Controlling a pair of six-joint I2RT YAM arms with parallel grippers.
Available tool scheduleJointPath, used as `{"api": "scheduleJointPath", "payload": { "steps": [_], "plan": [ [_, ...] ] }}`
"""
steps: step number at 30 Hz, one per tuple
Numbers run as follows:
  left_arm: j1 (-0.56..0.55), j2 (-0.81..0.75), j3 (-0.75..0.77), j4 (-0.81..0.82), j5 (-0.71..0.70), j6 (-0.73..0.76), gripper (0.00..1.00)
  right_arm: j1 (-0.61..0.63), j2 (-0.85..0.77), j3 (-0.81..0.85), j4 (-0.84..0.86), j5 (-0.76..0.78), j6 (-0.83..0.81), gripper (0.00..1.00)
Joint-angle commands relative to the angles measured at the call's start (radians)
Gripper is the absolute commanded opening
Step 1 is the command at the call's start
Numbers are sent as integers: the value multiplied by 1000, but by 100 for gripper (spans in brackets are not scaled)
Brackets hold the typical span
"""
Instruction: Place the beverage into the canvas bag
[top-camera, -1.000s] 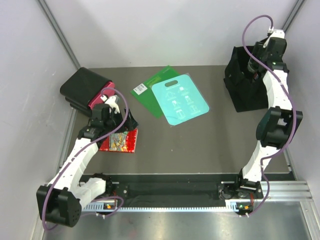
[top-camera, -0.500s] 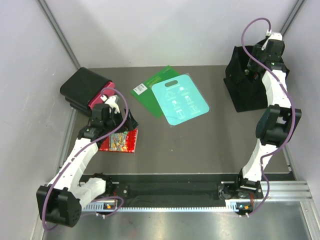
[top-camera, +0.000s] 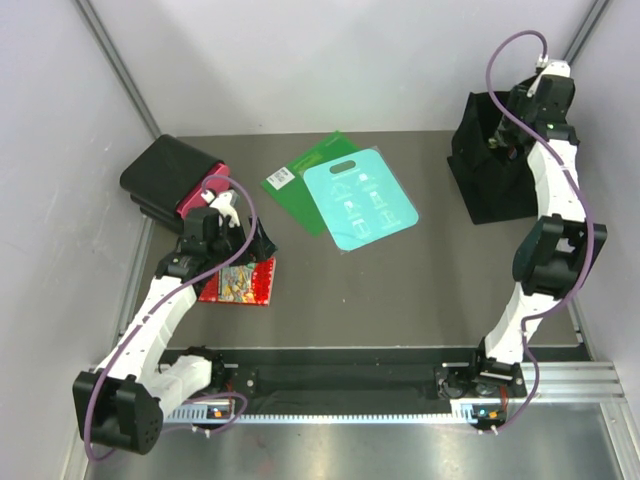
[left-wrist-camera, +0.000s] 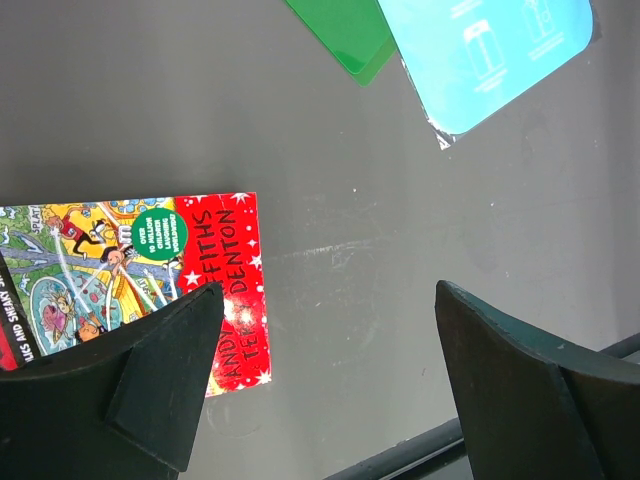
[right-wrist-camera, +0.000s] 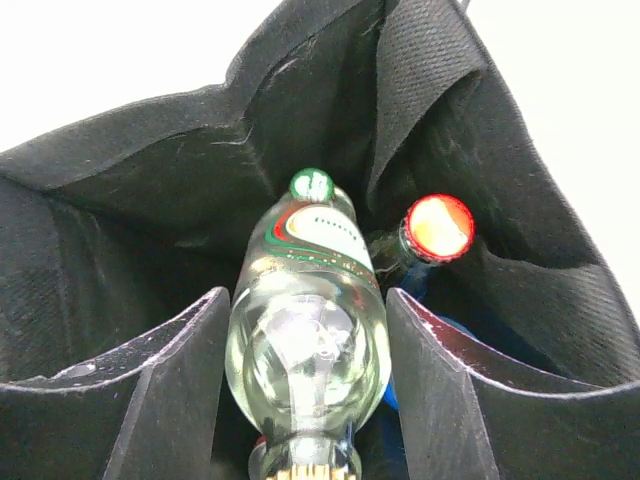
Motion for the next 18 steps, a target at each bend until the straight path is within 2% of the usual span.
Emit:
{"api": "scheduleJointPath", "payload": {
  "steps": [1,18],
  "plan": [
    [-4,-21,-10,54,12,-3,91,-12,-122,46,74,9,-5,0],
    [-4,-18,-10,54,7,-3,91,-12,-13,26,39,-49,8,0]
  ]
}}
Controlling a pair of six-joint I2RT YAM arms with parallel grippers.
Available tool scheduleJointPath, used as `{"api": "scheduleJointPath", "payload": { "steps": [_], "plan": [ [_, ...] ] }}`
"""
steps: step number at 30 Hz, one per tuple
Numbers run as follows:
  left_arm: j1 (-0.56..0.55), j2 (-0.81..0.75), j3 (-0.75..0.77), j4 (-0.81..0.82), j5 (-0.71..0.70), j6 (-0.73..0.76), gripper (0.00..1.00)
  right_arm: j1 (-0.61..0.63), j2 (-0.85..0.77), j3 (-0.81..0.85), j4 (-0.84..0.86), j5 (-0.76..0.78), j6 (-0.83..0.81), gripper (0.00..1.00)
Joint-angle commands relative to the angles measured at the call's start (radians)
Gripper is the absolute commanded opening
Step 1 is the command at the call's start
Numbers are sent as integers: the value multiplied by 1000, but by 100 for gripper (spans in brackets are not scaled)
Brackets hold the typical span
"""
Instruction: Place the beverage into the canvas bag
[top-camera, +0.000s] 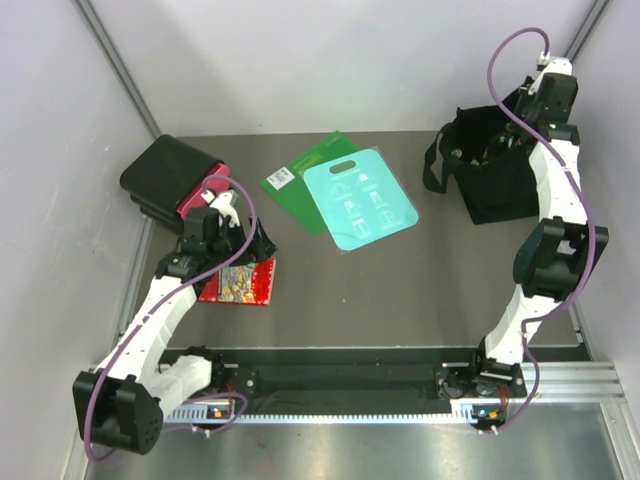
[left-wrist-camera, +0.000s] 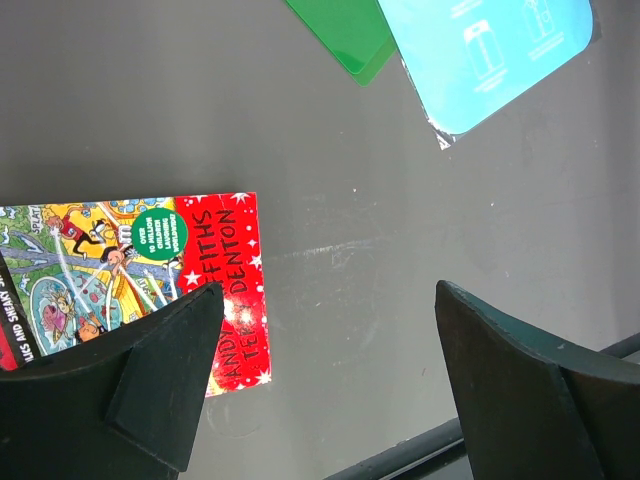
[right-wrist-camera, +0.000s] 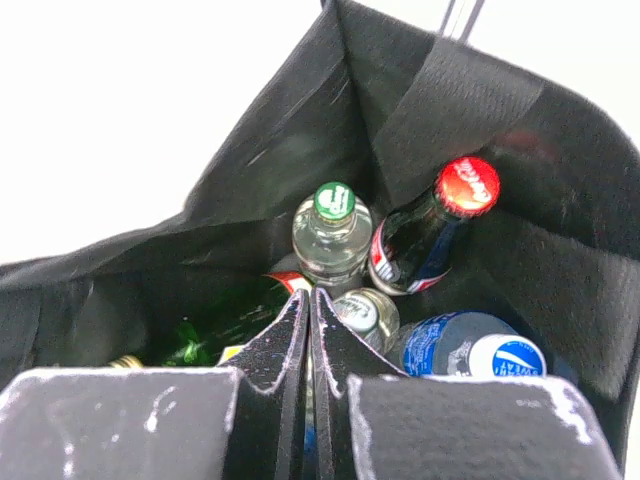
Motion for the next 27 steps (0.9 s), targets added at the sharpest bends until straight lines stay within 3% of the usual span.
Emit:
{"api": "scheduleJointPath", "payload": {
  "steps": [1,10,15,21,24,27],
  "plan": [
    [-4,-19,-10,53,5,-3,91,-12,16,26,43,-26,9,0],
    [-4,-13,-10,53,9,-2,91,-12,30,115,-29,-49,61,0],
    [-2,-18,-8,59,13,-1,91,-7,-2,219,-162,-101,121,0],
    [-4,2,36,79,5,-22,91,25,-160,103,-217,-147,168,5],
    [-4,20,85,120,50,-64,91,105,-242,25,-245,-145,158,14],
    [-4,49,168,142,96,-85,91,244,-364,-70,-248,-124,138,34]
  ]
}}
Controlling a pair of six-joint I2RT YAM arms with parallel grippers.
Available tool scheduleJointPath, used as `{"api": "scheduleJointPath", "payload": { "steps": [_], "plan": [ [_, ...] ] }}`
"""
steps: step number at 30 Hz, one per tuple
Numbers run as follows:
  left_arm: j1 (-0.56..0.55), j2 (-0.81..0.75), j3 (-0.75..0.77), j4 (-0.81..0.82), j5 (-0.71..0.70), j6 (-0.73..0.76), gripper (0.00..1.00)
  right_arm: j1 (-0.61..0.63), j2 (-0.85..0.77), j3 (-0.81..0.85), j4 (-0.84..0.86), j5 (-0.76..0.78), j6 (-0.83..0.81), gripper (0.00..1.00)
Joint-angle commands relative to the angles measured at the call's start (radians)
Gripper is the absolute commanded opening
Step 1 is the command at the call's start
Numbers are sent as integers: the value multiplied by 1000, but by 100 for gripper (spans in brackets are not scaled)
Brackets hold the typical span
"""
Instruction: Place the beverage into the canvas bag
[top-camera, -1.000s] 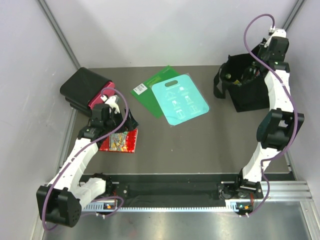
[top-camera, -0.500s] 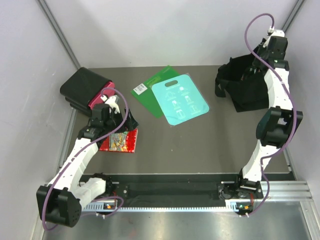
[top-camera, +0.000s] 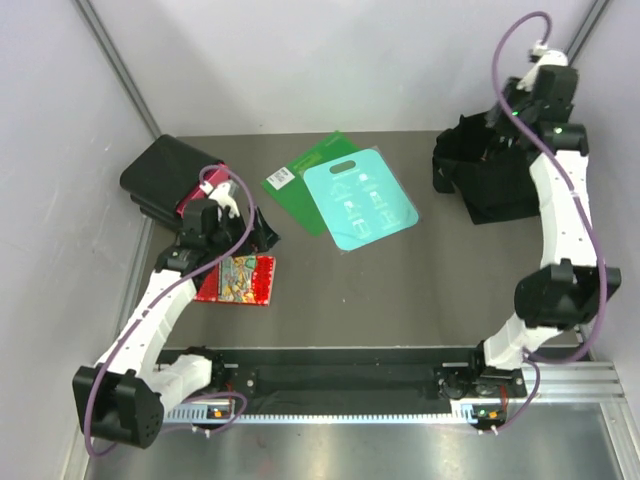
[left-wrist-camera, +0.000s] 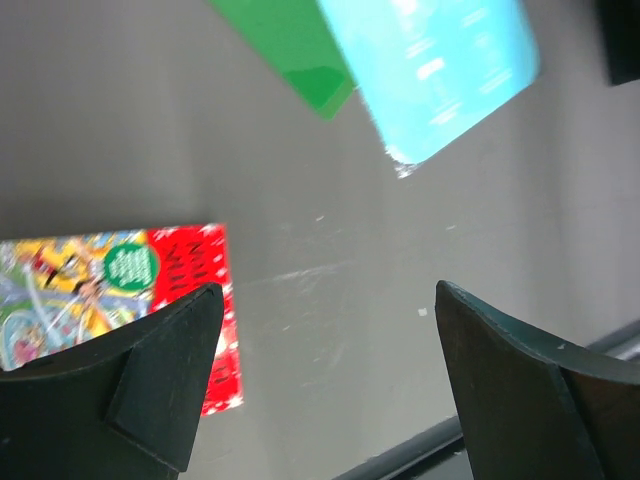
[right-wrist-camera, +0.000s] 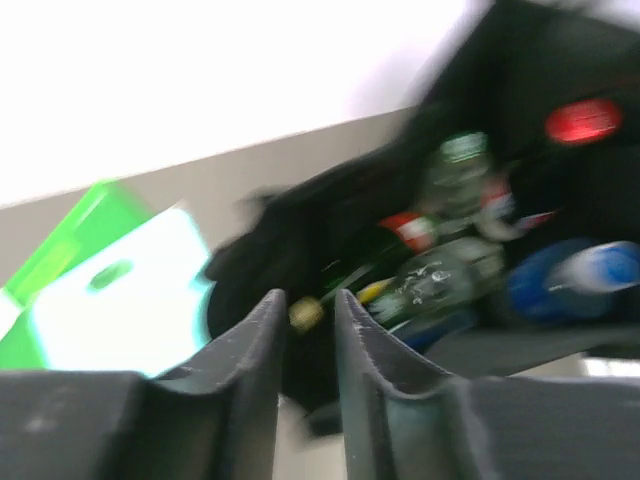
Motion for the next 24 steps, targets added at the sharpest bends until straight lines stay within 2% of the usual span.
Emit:
{"api": "scheduleJointPath", "payload": {
  "steps": [1,3,6,7,10,12,18,24],
  "plan": [
    [-4,32,153,110,77,-35,91,220,-186,-113,-20,-14,-12,41],
    [-4,54,228,93,94,-18,92,279,-237,-191,-9,10,-4,48],
    [-4,66,297,60,114,28,95,355,-343,-320,51,-27,32,73],
    [-4,69,337,52,117,42,97,377,-388,-346,59,-32,48,85],
    [-4,60,388,46,152,45,99,385,-470,-440,86,-106,100,100],
    [-4,46,402,56,186,40,99,385,-522,-495,99,-121,169,100],
    [-4,2,414,70,257,13,99,386,-681,-628,144,-129,227,100],
    [-4,-92,336,151,286,-30,99,386,-831,-788,224,-109,269,99]
  ]
}}
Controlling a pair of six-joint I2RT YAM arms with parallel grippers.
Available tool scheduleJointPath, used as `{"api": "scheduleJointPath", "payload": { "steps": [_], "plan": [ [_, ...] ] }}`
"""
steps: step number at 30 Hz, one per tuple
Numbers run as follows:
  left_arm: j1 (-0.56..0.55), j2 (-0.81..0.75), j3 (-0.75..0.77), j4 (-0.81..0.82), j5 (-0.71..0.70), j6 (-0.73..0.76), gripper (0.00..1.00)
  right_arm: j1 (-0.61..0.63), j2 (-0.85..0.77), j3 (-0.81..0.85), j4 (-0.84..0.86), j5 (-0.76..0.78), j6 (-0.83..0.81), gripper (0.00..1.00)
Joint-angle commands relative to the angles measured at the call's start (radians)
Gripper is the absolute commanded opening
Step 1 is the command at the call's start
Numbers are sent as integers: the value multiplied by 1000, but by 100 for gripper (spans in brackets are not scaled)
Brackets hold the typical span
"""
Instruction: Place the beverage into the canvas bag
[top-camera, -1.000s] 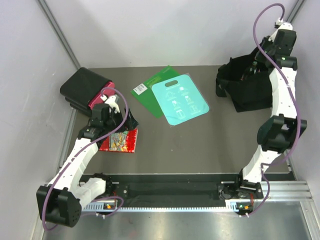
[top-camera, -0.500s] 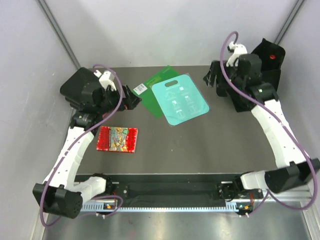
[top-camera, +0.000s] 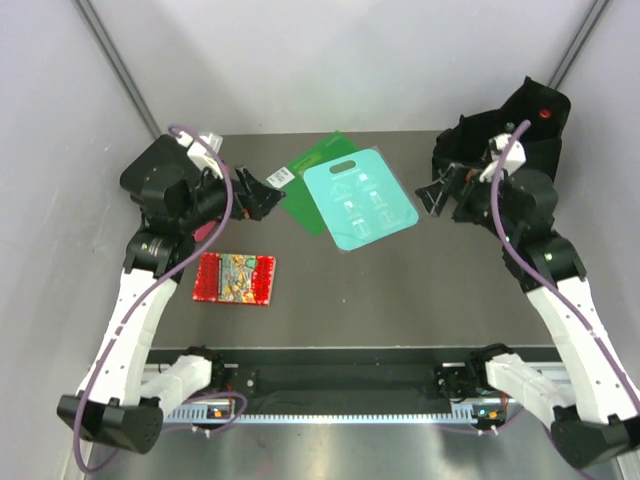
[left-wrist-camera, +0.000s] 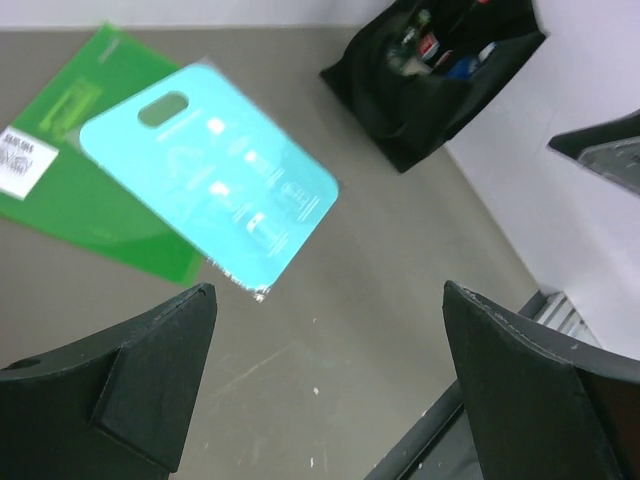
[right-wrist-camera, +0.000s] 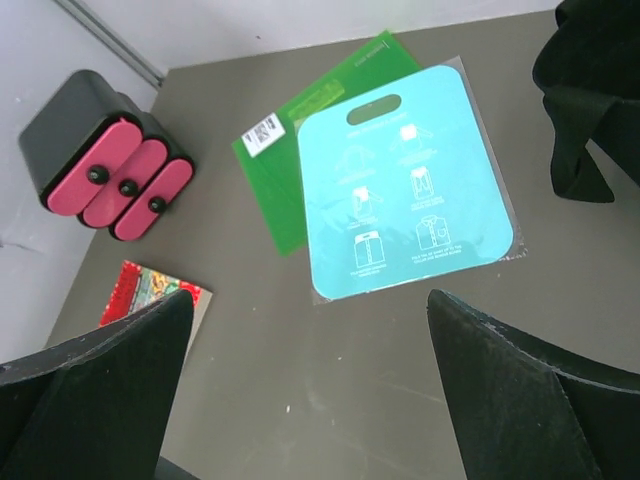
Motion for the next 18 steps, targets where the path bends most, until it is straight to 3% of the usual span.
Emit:
{"api": "scheduleJointPath", "payload": {
  "steps": [1,18],
  "plan": [
    [-4,-97,-42,114,43,-30,99,5,-86,-64,108,5,46,100],
    [-4,-216,-103,85,-34,18,99,6,-104,-44,89,9,35,100]
  ]
}}
